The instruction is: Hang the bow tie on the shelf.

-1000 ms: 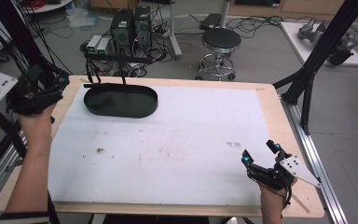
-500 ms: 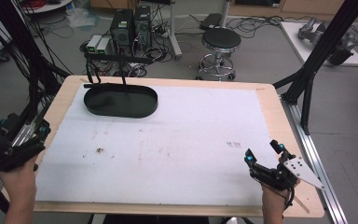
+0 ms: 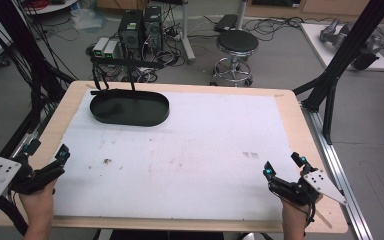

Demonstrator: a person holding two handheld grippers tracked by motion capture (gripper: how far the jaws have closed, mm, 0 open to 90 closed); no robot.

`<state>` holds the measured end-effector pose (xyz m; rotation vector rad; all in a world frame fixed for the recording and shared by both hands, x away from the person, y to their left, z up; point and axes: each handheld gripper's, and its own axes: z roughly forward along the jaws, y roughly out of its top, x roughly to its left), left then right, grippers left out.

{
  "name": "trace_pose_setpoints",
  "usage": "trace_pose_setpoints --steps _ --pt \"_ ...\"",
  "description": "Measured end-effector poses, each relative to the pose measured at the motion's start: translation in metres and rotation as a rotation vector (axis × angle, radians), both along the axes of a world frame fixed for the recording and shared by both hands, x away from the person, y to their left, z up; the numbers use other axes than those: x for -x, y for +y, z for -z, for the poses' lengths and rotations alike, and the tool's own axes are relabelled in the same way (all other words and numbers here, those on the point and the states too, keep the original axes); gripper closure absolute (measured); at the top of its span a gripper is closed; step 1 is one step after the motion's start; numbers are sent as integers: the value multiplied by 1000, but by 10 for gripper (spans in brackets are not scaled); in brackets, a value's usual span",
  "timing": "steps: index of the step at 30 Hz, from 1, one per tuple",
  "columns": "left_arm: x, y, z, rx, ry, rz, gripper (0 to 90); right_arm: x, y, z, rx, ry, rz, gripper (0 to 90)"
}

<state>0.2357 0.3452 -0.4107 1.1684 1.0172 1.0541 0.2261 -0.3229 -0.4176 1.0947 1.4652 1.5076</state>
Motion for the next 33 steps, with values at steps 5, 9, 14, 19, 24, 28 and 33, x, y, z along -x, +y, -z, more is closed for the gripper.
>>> trace_pose_setpoints --steps 5,9,14,19,24,28,33 --pt "2 -1 6 1 2 1 118 0 1 -1 -10 -6 -2 37" --pt "6 -2 6 -6 -26 -7 118 0 4 -1 -4 -5 -9 36" --pt "8 -4 7 -12 -26 2 118 0 6 -2 2 -7 -14 37" --pt "7 -4 7 -11 -25 3 120 0 7 -2 1 -7 -17 37" --pt "7 -6 7 -16 -25 8 121 1 7 -2 -2 -8 -14 37" --pt "7 -7 8 -20 -14 11 121 2 7 -2 -6 -8 -13 36" --pt "6 -8 8 -26 -12 20 121 2 6 -2 -2 -11 -12 36"
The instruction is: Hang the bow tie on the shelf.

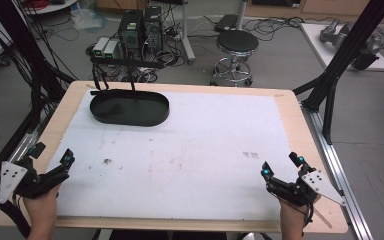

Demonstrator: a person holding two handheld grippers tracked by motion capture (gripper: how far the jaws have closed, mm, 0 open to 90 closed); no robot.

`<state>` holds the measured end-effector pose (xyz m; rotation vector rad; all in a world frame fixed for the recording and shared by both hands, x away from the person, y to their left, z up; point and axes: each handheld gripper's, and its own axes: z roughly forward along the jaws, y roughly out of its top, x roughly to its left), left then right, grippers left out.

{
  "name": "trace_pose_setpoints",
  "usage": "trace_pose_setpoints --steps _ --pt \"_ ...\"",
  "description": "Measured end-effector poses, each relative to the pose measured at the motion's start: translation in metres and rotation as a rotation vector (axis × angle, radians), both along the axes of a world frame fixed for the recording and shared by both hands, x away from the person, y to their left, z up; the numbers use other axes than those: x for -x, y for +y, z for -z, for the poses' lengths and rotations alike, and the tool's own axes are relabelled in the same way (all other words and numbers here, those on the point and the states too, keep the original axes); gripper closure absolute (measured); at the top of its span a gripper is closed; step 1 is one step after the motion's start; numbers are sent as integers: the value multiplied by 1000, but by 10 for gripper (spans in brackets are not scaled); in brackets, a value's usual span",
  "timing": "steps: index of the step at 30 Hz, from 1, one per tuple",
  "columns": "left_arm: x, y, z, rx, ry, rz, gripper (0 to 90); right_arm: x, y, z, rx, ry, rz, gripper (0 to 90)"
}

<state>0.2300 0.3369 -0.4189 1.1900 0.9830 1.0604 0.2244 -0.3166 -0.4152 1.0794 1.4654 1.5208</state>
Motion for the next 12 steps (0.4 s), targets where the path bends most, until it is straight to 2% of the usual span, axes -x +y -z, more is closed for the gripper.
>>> trace_pose_setpoints --steps 12 --pt "-2 0 1 -6 9 3 121 1 0 -1 -3 -4 1 36"
